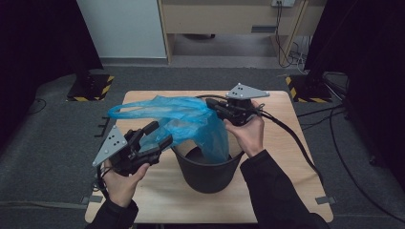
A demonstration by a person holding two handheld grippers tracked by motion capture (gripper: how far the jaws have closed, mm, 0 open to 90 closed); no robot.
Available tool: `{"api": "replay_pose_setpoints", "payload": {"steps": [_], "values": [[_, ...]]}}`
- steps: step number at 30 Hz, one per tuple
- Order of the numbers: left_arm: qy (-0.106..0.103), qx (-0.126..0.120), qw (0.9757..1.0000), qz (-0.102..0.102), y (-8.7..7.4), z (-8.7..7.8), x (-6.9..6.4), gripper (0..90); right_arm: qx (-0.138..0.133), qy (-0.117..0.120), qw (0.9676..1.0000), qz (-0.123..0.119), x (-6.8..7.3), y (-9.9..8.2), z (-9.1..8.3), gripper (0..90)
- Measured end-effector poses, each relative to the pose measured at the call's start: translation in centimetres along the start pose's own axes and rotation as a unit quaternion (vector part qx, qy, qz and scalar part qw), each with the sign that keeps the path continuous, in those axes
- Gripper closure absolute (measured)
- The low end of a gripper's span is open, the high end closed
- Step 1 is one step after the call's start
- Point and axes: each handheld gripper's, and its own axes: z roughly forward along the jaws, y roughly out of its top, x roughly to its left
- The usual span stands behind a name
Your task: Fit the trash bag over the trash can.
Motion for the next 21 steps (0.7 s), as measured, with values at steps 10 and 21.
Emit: {"api": "replay_pose_setpoints", "payload": {"steps": [10,21], "values": [[-0.012,0.002,0.998,-0.061,-2.0,1.0,1.0,56.5,-0.043,0.021,0.9989,0.004,0.0,0.5,-0.5,69.2],[-0.035,0.01,0.9993,-0.012,-1.1,0.8,-0.8,78.4,-0.091,0.071,0.9933,0.009,1.2,2.0,0.7,43.3]]}}
